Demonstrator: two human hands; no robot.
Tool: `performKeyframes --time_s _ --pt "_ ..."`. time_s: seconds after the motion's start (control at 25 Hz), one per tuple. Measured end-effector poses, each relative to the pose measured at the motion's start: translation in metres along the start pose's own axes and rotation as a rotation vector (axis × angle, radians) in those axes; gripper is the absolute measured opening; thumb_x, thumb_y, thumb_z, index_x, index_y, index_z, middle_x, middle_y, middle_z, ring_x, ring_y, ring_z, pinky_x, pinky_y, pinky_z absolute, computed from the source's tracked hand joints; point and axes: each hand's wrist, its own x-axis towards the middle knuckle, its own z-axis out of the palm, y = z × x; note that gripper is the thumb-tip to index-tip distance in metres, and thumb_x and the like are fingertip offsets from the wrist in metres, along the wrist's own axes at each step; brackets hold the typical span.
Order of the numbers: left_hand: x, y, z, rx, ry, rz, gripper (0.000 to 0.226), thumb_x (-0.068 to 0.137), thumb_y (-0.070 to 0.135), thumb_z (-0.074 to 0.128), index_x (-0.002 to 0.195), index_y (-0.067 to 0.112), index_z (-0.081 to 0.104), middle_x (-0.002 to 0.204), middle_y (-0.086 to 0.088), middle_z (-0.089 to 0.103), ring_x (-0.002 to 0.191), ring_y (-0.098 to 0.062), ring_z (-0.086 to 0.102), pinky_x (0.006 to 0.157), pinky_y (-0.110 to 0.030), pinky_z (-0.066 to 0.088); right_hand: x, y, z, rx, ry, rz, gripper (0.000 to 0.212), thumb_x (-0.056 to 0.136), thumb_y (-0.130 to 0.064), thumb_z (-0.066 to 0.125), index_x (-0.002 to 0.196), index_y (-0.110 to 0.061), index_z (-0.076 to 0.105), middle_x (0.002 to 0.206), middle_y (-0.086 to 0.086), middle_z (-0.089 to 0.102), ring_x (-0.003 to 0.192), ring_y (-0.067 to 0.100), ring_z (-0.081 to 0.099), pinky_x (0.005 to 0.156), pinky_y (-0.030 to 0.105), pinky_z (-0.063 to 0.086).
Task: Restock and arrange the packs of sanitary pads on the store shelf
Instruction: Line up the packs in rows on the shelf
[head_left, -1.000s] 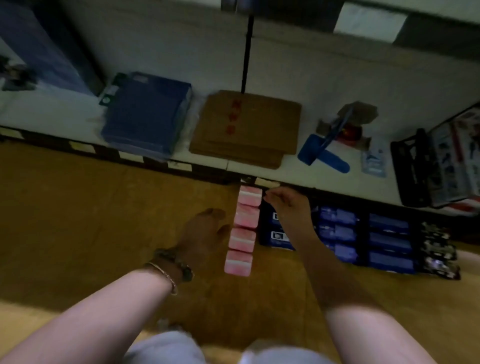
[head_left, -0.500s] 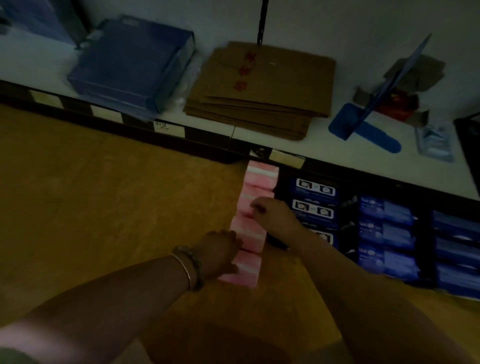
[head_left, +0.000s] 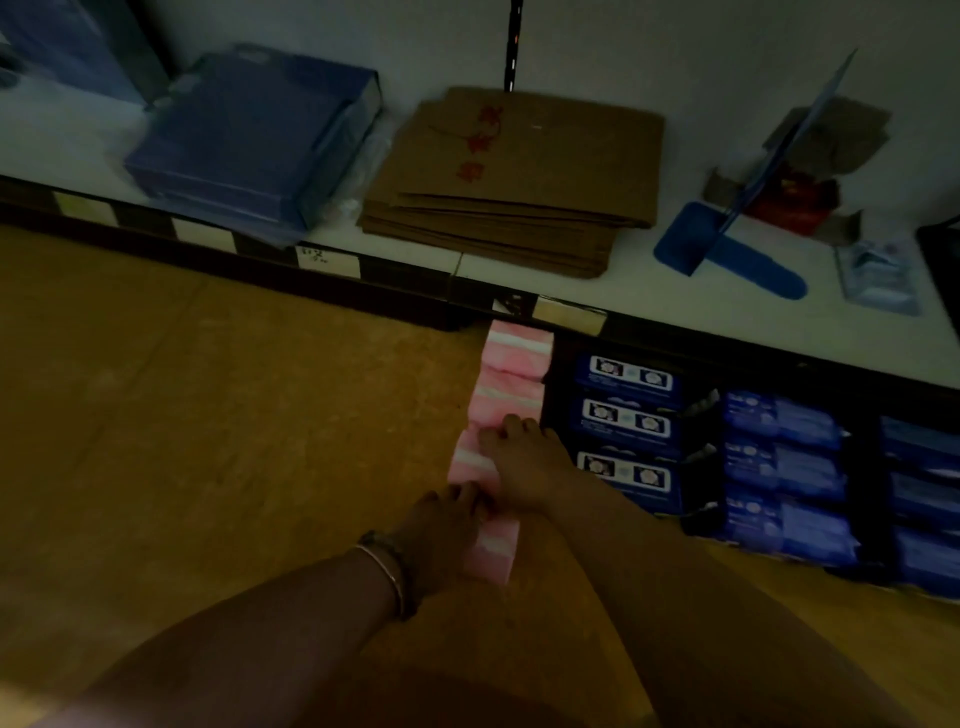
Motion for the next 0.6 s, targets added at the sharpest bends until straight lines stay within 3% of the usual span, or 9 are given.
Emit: performKeyframes --time_s 0.04,0.12,0.32,0.48,0.6 --pt "0.001 -0.002 0.003 -0.016 0.006 0.013 0.078 0.078 0.054 0.062 0.139 0.012 0.036 0.133 -0.014 0.041 0.112 -0.028 0.049 0.088 -0.034 0.043 0.0 -0.002 0.002 -0.032 0.008 -0.003 0.071 0.083 -0.045 0.061 0.139 -0.017 0.028 0.134 0.016 0.035 0.121 0.033 0.037 0.099 0.044 0.033" --pt "-0.001 -0.007 0.007 -0.027 0.06 0.009 0.075 0.086 0.046 0.057 0.145 0.016 0.022 0.139 -0.011 0.031 0.118 -0.028 0.042 0.095 -0.037 0.038 0.001 -0.006 0.008 -0.074 0.045 -0.007 0.066 0.087 -0.042 0.057 0.139 -0.014 0.028 0.134 0.019 0.036 0.121 0.035 0.038 0.097 0.044 0.035" --pt "-0.008 -0.015 -0.002 0.005 0.115 -0.047 0.072 0.084 0.043 0.061 0.142 0.014 0.029 0.137 -0.01 0.031 0.115 -0.027 0.042 0.097 -0.039 0.037 -0.001 -0.004 0.005 0.083 0.05 0.028 0.073 0.082 -0.04 0.066 0.139 -0.012 0.029 0.136 0.018 0.038 0.122 0.032 0.037 0.098 0.04 0.035" --pt "-0.021 -0.018 -0.012 0.002 0.117 -0.039 0.081 0.078 0.035 0.068 0.143 0.013 0.025 0.141 -0.009 0.03 0.118 -0.027 0.042 0.098 -0.037 0.038 -0.008 0.006 -0.016 0.24 0.085 0.042 0.072 0.072 -0.046 0.073 0.13 -0.017 0.039 0.126 0.01 0.043 0.116 0.028 0.038 0.093 0.037 0.035" --pt "-0.039 -0.025 -0.044 -0.038 0.066 0.055 0.081 0.073 0.034 0.072 0.139 0.014 0.03 0.136 -0.006 0.036 0.117 -0.025 0.044 0.096 -0.031 0.036 -0.02 0.022 -0.04 0.589 0.097 0.057 0.056 0.071 -0.024 0.076 0.118 -0.024 0.046 0.123 0.006 0.041 0.114 0.025 0.041 0.088 0.034 0.043"
